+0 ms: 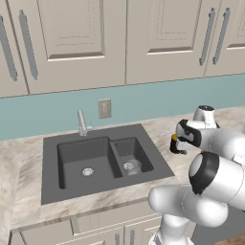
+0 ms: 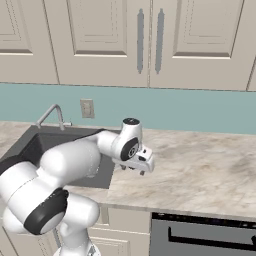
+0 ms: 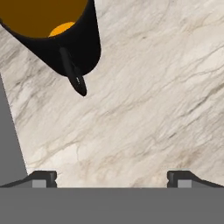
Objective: Move any existing items from the left basin to the right basin for drying. Then move the mug from the counter to the left basin of the sink for washing.
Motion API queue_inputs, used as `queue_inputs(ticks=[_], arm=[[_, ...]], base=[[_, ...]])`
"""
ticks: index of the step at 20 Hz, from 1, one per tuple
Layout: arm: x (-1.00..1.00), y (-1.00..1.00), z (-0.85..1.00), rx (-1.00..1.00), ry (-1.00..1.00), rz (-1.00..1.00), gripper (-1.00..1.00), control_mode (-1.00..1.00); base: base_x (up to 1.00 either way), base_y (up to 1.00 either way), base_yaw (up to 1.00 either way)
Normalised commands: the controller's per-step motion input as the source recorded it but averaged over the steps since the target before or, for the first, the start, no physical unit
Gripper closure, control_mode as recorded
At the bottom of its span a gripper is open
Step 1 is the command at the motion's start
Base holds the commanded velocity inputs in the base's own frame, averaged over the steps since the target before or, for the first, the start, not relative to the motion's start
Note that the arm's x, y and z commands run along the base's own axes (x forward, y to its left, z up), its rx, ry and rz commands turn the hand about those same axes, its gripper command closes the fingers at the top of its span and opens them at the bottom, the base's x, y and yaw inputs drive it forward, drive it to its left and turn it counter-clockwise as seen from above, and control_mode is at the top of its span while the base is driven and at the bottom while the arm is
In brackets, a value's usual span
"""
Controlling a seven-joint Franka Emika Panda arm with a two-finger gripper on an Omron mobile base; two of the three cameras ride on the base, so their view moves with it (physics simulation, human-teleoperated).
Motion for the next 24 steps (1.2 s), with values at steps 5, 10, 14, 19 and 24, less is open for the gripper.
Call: queue_inputs(ticks=[5,10,14,19,24], arm=[[0.02,0.0,0.0,0.0,0.0,0.13,-1.0,-1.0],[0.06,0.0,0.0,0.0,0.0,0.16,-1.0,-1.0],[0.09,0.0,0.0,0.0,0.0,0.17,-1.0,-1.0],[0.09,0.0,0.0,0.0,0.0,0.17,-1.0,-1.0],[0.08,0.08,-0.17,0.0,0.0,0.1,-1.0,-1.0]], base=[[0.0,0.0,0.0],[0.0,0.0,0.0],[0.0,0.0,0.0],[0.0,0.0,0.0],[0.0,0.0,0.0]])
